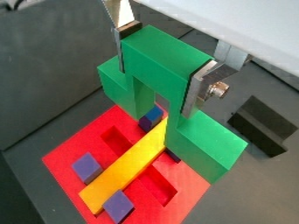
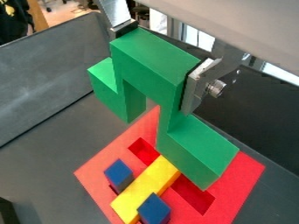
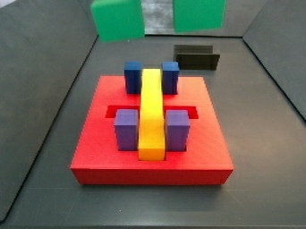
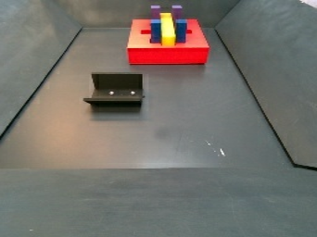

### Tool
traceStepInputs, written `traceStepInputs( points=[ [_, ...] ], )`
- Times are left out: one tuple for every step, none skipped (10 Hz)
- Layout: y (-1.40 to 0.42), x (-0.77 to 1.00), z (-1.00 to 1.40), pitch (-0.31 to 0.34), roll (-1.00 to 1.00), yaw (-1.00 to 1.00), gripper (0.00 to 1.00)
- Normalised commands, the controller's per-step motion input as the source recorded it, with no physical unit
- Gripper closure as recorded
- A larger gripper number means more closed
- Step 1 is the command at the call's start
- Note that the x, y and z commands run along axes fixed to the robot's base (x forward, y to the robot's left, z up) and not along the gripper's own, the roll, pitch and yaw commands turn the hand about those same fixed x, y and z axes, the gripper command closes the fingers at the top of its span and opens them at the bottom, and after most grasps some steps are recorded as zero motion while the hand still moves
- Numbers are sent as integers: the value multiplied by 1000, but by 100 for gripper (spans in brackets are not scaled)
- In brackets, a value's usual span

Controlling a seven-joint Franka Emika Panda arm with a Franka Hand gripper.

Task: Pick up the green object. Move up. Place the green object on the fixture. Regrasp the green object. Move to above the board. Insert the green object.
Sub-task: Insert the green object.

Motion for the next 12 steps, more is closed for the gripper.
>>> traceStepInputs(
  points=[
    [-166,0,-471,-140,13,157,100],
    [-197,86,-329,-41,147,14,100],
    [-194,169,-289,0,214,0,100],
    [-183,240,-326,0,223,0,100],
    [-163,257,-294,11,221,0,100],
    [-163,560,-420,163,211,-20,100],
    [-169,489,-494,250,187,-77,100],
    [-157,257,-523,254,174,-66,100],
    [-120,103,-489,253,180,-74,100],
    [-71,40,-420,250,156,-77,100],
    [0,0,-320,241,84,-89,100],
    [0,0,-197,213,36,-97,100]
  ],
)
